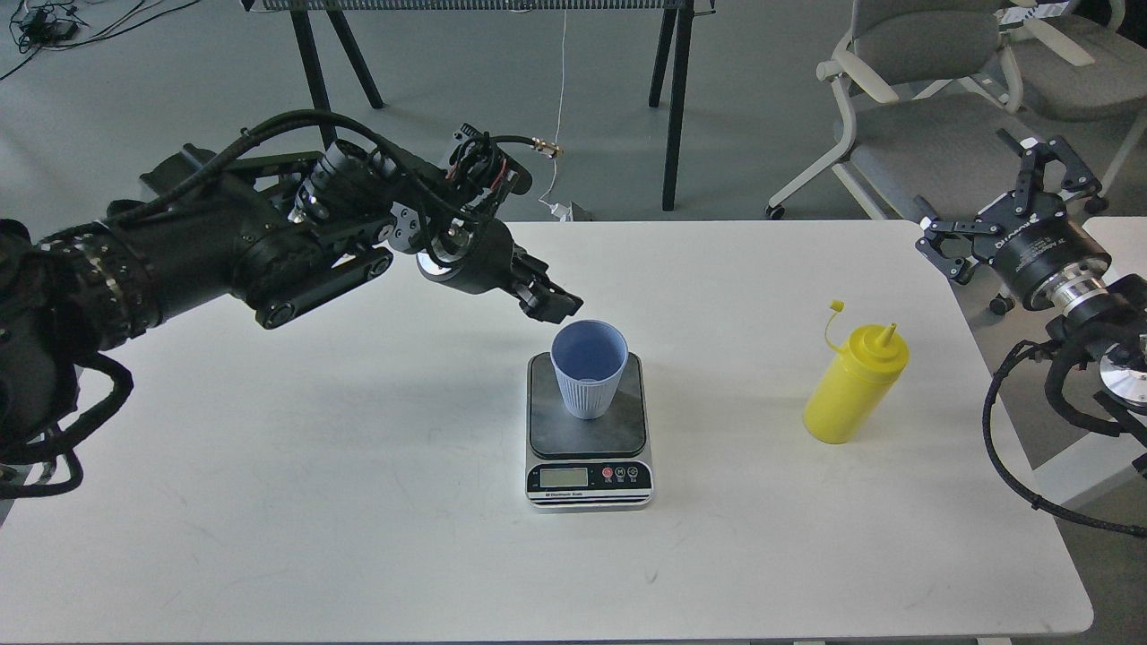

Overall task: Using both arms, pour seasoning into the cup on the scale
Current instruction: 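Release the cup and withdraw the left gripper away from the table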

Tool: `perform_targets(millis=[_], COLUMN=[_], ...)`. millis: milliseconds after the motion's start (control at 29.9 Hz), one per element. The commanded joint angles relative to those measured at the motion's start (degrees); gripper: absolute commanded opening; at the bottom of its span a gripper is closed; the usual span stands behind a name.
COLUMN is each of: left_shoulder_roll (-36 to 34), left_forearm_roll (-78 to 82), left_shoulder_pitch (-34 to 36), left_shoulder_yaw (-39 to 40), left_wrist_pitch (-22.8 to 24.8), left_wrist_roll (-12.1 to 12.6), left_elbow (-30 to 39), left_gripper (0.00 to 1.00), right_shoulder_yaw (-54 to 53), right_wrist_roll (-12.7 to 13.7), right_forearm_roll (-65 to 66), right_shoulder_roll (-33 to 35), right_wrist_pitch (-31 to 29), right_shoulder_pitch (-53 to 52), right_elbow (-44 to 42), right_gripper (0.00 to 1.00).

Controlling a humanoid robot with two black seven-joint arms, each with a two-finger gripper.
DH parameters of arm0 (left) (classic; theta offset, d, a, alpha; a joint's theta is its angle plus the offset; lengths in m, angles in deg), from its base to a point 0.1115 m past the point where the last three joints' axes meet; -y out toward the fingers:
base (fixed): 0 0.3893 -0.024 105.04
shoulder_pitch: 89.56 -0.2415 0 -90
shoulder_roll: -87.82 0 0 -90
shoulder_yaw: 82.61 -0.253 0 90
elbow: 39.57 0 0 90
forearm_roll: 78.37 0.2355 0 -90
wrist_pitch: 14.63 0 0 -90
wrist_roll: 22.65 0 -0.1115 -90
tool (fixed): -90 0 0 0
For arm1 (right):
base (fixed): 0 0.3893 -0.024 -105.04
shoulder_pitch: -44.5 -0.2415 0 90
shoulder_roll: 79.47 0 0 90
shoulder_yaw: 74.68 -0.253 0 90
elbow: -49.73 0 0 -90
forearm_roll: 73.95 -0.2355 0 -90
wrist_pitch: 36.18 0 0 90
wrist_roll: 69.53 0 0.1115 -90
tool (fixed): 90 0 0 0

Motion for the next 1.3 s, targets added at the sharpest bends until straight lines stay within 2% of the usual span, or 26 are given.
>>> perform_targets(millis=[0, 134, 301, 435, 535, 602, 702, 769, 903, 1003, 1136, 1270], left_shoulder_roll=[-0.4, -2.2, -8.9, -14.7, -17.5, -19.3, -22.2, -23.4, -24.3, -24.6, -24.6, -24.4], left_forearm_roll=[-10.0, -21.4, -38.7, -56.3, -62.8, -64.0, -64.2, -64.2, -64.2, -64.2, -64.2, -64.2], left_shoulder_pitch=[3.3, 5.9, 6.0, 4.5, 1.8, 1.0, -1.0, -2.4, -4.0, -4.9, -6.1, -6.7], left_shoulder_yaw=[0.0, -0.1, 2.1, 8.2, 9.4, 9.4, 9.5, 9.6, 9.5, 9.6, 10.6, 11.0], left_wrist_pitch=[0.0, 0.0, 0.0, 0.0, 0.0, 0.0, 0.0, 0.0, 0.0, 0.0, 0.0, 0.0], left_wrist_roll=[0.0, 0.0, 0.0, 0.0, 0.0, 0.0, 0.0, 0.0, 0.0, 0.0, 0.0, 0.0], left_elbow=[-4.5, -7.5, -7.6, -7.6, -7.6, -7.5, -6.8, -6.8, -6.7, -5.9, -5.4, -5.4], left_gripper=[0.86, 0.88, 0.89, 0.90, 0.90, 0.90, 0.90, 0.90, 0.90, 0.90, 0.90, 0.90], right_shoulder_yaw=[0.1, 0.0, 0.2, -0.8, -2.8, -3.3, -3.4, -3.7, -4.7, -4.7, -4.5, -4.5], right_wrist_roll=[0.1, 0.1, 0.5, 0.6, 0.9, 1.8, 6.7, 8.1, 7.9, 6.4, 6.2, 6.2], right_forearm_roll=[0.0, -0.2, -0.2, -0.8, -3.2, -8.2, -18.2, -24.6, -33.9, -40.1, -45.4, -50.3], right_shoulder_roll=[0.2, 0.6, 4.0, 8.1, 10.8, 13.4, 17.6, 20.5, 23.9, 26.4, 32.8, 34.4], right_wrist_pitch=[0.0, 0.0, 0.0, 0.0, 0.0, 0.0, 0.0, 0.0, 0.0, 0.0, 0.0, 0.0], right_shoulder_pitch=[-0.6, -1.0, -1.0, -1.2, -1.8, -1.9, -1.8, -1.6, -0.4, 1.9, 4.2, 7.2], right_elbow=[0.0, 0.2, 2.2, 6.0, 9.7, 11.9, 14.4, 16.0, 16.5, 16.7, 19.3, 19.9], right_gripper=[0.99, 0.99, 0.99, 1.00, 1.00, 1.00, 1.00, 1.00, 1.00, 1.00, 1.00, 1.00])
